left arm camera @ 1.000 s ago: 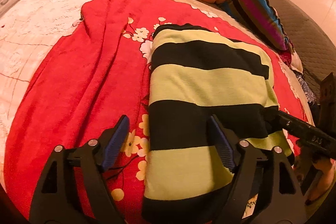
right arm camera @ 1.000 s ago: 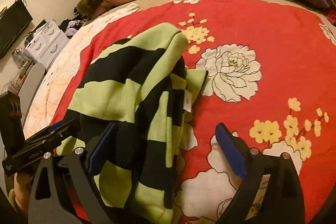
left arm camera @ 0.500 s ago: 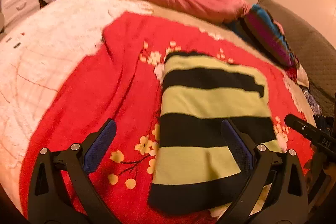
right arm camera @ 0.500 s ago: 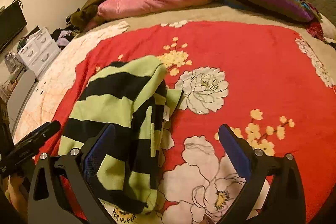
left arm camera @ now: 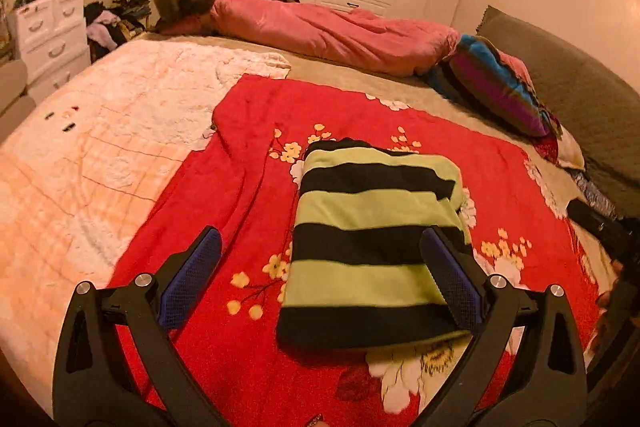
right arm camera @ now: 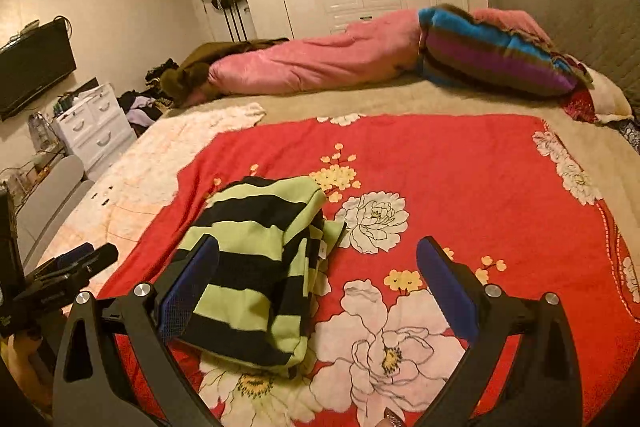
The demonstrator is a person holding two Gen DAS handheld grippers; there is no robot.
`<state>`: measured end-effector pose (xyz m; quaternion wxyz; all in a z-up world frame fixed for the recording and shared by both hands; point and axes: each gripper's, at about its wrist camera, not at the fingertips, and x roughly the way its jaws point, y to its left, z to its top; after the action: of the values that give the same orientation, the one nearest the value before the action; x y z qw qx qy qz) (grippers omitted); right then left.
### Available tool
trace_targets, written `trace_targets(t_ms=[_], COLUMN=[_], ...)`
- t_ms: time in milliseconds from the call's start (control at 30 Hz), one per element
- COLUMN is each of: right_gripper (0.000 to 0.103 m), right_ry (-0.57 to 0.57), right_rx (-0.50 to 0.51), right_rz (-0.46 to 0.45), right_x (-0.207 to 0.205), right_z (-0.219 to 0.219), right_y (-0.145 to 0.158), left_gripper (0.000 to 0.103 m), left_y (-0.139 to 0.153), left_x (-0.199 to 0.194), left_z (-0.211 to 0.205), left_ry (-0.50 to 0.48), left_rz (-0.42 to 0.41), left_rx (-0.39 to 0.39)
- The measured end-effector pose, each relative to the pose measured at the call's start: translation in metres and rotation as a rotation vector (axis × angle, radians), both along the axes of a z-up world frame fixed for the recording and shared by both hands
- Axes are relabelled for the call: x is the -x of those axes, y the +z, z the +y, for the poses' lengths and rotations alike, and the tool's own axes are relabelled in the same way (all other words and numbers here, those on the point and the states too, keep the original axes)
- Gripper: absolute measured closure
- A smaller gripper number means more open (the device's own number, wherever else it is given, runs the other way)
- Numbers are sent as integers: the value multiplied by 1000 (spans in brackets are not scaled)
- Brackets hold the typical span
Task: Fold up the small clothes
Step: 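Release the sweater and pull both tools back from it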
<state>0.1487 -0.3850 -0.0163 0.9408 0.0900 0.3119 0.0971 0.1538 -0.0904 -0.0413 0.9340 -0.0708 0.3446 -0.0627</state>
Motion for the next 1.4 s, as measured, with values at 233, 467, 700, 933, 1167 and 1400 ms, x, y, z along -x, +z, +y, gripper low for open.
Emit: trace_targets(t_ms=[233,467,700,933,1167,1400], right_gripper=[5,4,4,4,4,4], right_ry=[7,37,58,61,79,75], right_rx=[-34,-9,15,27,44,40], right_rz=[24,88,187,234,240,240], right_x=[35,71,96,107,113,113], right_z=[-4,7,24,38,46,47], right_y=[8,3,-17,-31,-33,-32], left_gripper=[9,9,9,9,9,9], left_y=[8,11,-2,-15,-14,-10], left_x=[35,74,98,107,108,110], left_z=[3,13,16,12,14,19], left_ry=[-4,-16,-16,-24,-6,16], left_rz=[28,65,137,179,173,168], left_rx=[-12,9,0,-15,-29,-33])
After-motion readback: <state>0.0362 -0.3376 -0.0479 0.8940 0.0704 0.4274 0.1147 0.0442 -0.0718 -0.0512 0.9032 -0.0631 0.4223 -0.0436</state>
